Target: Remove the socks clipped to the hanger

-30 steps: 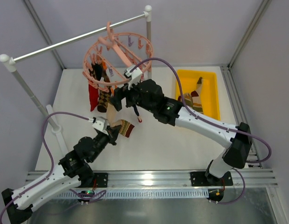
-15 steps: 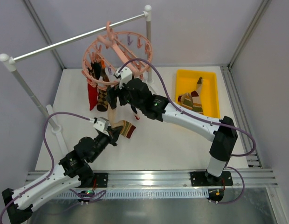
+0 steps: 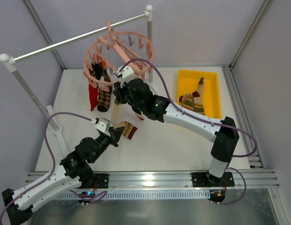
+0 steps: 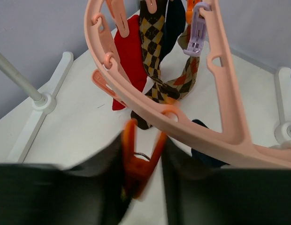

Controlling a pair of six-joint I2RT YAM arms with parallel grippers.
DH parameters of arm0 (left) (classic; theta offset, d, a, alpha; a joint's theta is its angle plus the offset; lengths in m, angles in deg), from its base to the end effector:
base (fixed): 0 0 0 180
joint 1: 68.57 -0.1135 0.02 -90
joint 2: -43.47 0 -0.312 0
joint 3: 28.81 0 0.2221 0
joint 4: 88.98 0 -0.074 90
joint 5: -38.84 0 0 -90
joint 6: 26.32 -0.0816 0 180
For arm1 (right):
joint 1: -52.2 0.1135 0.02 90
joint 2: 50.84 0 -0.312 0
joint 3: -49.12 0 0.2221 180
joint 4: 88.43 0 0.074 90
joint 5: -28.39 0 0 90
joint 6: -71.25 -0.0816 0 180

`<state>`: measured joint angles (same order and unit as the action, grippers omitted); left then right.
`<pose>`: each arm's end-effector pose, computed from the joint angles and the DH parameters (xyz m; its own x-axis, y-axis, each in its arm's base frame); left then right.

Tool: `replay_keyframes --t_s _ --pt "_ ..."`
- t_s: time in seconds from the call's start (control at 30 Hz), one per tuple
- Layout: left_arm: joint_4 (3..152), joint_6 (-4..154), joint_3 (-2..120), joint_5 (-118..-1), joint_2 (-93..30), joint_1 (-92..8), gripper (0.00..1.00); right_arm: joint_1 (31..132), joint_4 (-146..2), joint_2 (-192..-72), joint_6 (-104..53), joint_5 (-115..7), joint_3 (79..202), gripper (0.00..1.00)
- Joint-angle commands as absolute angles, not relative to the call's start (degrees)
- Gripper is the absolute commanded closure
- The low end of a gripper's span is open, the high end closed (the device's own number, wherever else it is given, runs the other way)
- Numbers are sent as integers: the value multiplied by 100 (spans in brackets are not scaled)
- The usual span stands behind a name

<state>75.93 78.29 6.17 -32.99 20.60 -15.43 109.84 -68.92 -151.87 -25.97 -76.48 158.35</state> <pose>0.0810 -0.0656 0.2735 -0.1748 -0.1664 -0.9704 0.5470 0.8031 -0.2362 0.2582 0.3684 0.4214 -0.1898 -0.0726 -0.9791 -0.6631 0.7449 0.0733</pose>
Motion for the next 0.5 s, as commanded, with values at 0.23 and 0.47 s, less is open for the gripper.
replay_keyframes --t_s 0.23,0.47 --pt "7869 7810 620 -3403 1886 -1522 100 11003 -7671 -15103 -2526 -7840 15875 96" --pt "7834 7836 611 -3245 1868 -1522 100 11012 -7636 -14937 -2552 -7805 15708 60"
